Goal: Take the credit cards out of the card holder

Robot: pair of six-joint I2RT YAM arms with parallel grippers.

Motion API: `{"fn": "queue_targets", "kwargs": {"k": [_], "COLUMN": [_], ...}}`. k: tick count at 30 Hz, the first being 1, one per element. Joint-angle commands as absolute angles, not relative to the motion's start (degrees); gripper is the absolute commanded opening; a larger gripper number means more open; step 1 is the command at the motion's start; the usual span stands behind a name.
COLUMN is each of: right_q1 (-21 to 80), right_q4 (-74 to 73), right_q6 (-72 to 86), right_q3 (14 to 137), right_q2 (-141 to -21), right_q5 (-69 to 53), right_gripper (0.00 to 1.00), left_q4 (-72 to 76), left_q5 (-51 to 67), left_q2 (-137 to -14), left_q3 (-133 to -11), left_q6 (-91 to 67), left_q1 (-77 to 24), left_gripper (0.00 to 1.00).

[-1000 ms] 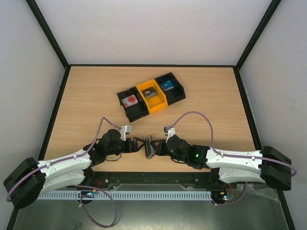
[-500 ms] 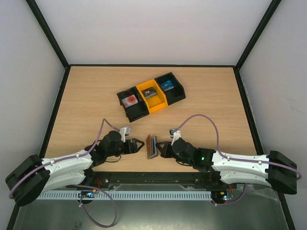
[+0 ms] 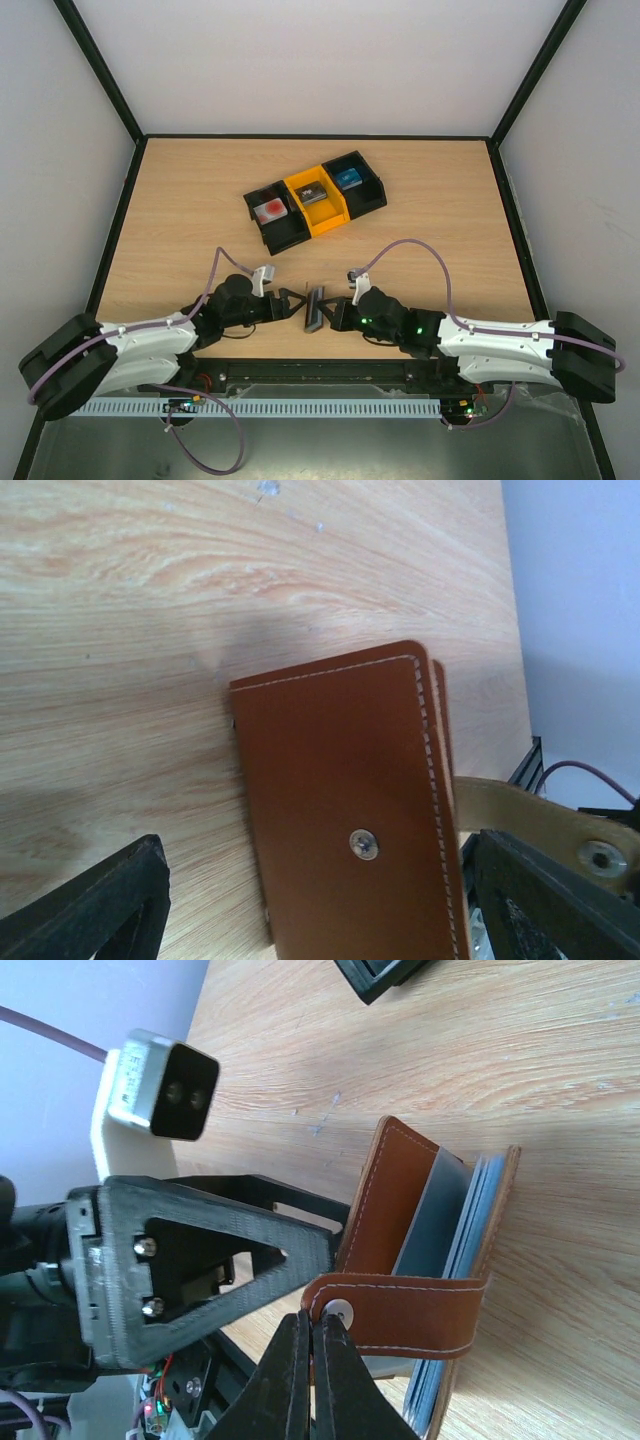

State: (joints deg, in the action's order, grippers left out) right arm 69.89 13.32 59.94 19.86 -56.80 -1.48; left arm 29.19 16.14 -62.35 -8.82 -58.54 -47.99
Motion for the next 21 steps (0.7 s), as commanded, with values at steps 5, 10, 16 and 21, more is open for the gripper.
{"fn": "queue_targets", "kwargs": {"k": [5, 10, 16, 21], "right_q1": [70.2, 70.2, 70.2, 70.2], "right_q4": [15.8, 15.7, 14.3, 14.0], "right_q6": [59.7, 59.8, 59.4, 59.3], "right_q3": [18.5, 18.5, 19.2, 19.1], "right_q2": [-56.6, -57.2, -56.9, -57.4], "right_q5": [-1.5, -1.4, -0.3, -0.3], "right_gripper": [0.02, 0.02, 0.02, 0.02], "left_q4": [28.0, 28.7, 26.6, 24.3], "left_q5": [16.5, 17.0, 16.4, 15.3], "left_q2": [-67.3, -67.7, -66.6, -64.9], "left_q3": [-11.2, -11.6, -12.2, -12.5], "left_q6": [-56.3, -56.0, -55.6, -55.2], "left_q1": [-48.2, -48.3, -48.3, -48.3], "left_gripper": [0.85, 0.85, 0.85, 0.85]}}
